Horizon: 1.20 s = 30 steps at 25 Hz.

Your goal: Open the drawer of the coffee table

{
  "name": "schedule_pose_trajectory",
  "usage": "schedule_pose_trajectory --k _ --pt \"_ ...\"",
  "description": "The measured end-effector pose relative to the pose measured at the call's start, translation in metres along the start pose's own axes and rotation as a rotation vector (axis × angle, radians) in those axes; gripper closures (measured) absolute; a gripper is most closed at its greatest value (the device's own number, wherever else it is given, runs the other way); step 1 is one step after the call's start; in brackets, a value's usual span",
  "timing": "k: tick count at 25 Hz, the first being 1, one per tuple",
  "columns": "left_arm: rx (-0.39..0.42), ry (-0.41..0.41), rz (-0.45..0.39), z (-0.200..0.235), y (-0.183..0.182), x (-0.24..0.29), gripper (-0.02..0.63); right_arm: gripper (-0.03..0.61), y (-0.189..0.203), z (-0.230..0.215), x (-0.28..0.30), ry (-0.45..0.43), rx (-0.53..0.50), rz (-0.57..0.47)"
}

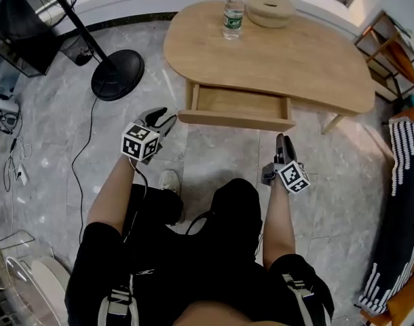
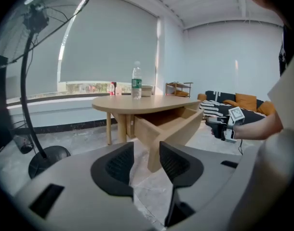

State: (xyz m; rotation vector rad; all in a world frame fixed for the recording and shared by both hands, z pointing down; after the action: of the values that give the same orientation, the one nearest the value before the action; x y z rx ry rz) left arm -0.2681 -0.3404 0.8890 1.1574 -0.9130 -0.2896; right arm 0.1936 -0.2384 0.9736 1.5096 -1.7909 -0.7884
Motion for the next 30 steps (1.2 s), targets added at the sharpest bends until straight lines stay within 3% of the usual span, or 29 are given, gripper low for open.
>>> schedule_pose_trajectory --k 2,5,7,11,13,17,22,26,30 --pt "0.004 -0.059 -0.057 -0.004 -0.02 -0.014 0.434 0.428 -0.021 0.021 -0.009 0.035 -0.193 -0.023" --pt "0.023 -0.17 -0.147 -0.018 -0.051 -0.034 0.434 0.462 -0.057 0.061 -0.022 0.012 -0.416 -0.108" --pt "0.031 -0.233 -0.195 -0.035 -0.071 -0.047 0.442 0.475 -0.079 0.09 -0.027 0.005 -0.535 -0.161" --pt "0.061 -0.341 -0.315 -0.081 -0.106 -0.065 0.518 0.544 -0.111 0.143 -0.029 0.051 -0.691 -0.238" --pt "0.08 -0.372 -0.365 -0.104 -0.115 -0.069 0.582 0.566 -0.118 0.164 -0.031 0.061 -0.718 -0.259" --pt "0.067 -0.304 -0.399 -0.133 -0.124 -0.061 0.589 0.566 -0.115 0.195 -0.026 0.008 -0.705 -0.247" --pt "0.06 -0.208 -0.38 -0.123 -0.157 -0.046 0.589 0.566 -0.122 0.24 0.006 -0.018 -0.696 -0.214" --pt "0.02 -0.161 -0.341 -0.104 -0.24 -0.062 0.591 0.566 -0.182 0.306 0.032 0.002 -0.659 -0.182" --pt "0.015 -0.153 -0.33 -0.107 -0.361 -0.117 0.591 0.566 -0.286 0.392 0.034 0.006 -0.651 -0.156"
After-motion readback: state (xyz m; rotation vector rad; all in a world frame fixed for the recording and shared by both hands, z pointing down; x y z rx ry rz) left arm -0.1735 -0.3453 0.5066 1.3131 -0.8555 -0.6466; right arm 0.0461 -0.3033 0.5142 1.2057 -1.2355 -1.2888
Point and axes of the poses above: the fingertips, and each gripper's own axes: x forward along the fingers, z to its left, y out of its underside, the point moved 9 cm from there along -x, backward along the fingers, and after that the axes turned 4 degrees about -x, right-handed, at the moved point
